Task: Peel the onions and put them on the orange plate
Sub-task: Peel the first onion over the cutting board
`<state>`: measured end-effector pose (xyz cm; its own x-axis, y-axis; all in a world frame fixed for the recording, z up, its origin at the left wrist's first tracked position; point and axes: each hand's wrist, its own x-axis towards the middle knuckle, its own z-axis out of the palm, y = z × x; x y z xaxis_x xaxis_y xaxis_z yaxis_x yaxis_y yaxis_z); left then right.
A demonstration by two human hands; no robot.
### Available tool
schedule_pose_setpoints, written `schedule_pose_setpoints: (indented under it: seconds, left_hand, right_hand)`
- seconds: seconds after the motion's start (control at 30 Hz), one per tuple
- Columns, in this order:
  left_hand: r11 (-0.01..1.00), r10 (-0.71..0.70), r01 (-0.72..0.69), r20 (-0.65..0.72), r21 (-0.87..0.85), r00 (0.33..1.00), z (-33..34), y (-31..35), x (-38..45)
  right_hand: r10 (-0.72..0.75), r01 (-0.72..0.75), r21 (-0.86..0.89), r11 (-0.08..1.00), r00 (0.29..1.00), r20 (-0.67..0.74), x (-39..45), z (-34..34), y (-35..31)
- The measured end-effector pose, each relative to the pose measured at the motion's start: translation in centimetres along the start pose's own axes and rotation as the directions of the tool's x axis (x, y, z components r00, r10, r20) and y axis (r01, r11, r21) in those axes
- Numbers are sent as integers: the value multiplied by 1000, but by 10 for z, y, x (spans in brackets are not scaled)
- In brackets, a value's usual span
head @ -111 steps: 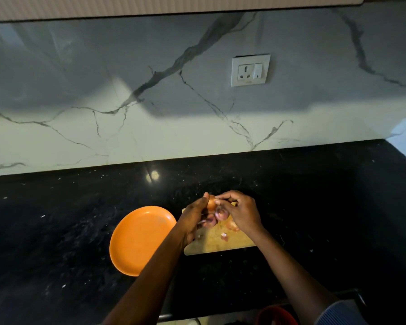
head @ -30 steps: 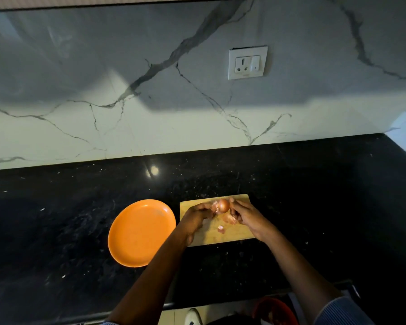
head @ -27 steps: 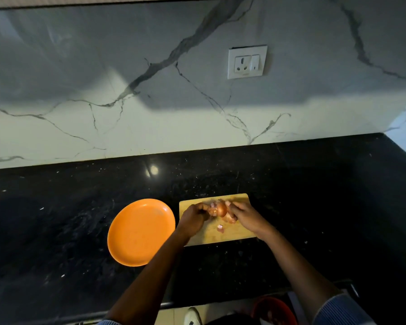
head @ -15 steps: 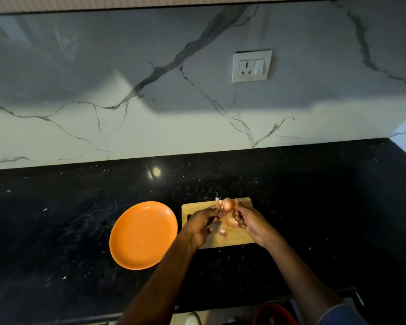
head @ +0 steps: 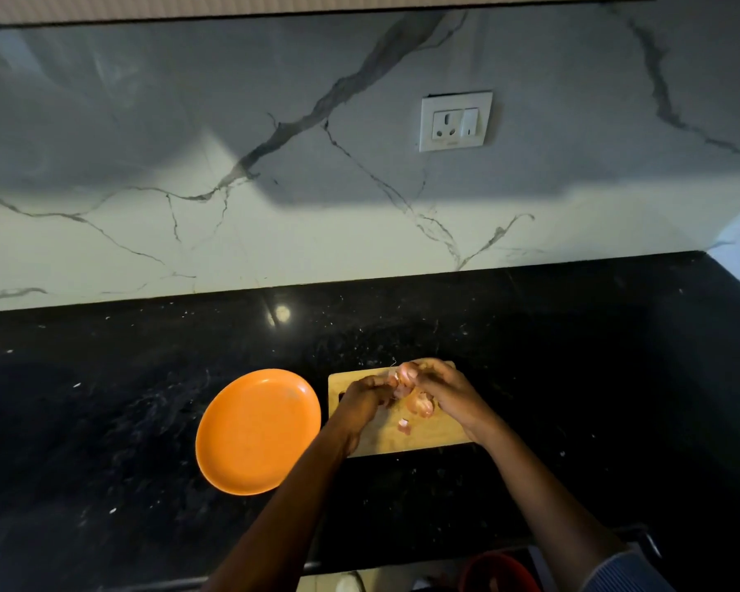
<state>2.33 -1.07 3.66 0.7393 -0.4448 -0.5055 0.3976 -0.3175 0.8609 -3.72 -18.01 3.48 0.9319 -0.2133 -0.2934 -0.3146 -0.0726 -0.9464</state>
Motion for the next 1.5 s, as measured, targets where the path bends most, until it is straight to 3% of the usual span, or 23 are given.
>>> schedule_pose_setpoints:
  seconds: [0.37,0.83,0.97,1.1,1.23,1.37,1.5]
  left_hand:
    - [982,113,-109,-21,153,993,7,-4,4]
    - [997,41,-44,-39,-67,998,7,-9,1]
    - [990,69,-55,-100,133,993,8,-16,8]
    - [919,160,-107,-112,379,981,7,-16,11]
    - [904,187,-103,-166,414,968,1,-23,16]
    - [897,192,-92,-194,431,962,3,-22,9]
    - [831,139,20,-241,556,961,2,-31,9]
  right_hand:
    - [-12,9,-62,998,999,-43,7,8,7]
    - [55,-54,-106,993,999,3,7,3,13]
    - [94,-102,-153,983,994,-64,6,10,17]
    - [121,-144,-212,967,986,-119,8,18,21]
    - [113,-159,-300,941,980,-163,11,27,16]
    - [112,-220,-366,904,949,-293,15,22,15]
    - [97,-200,-342,918,950,-297,16,16,7]
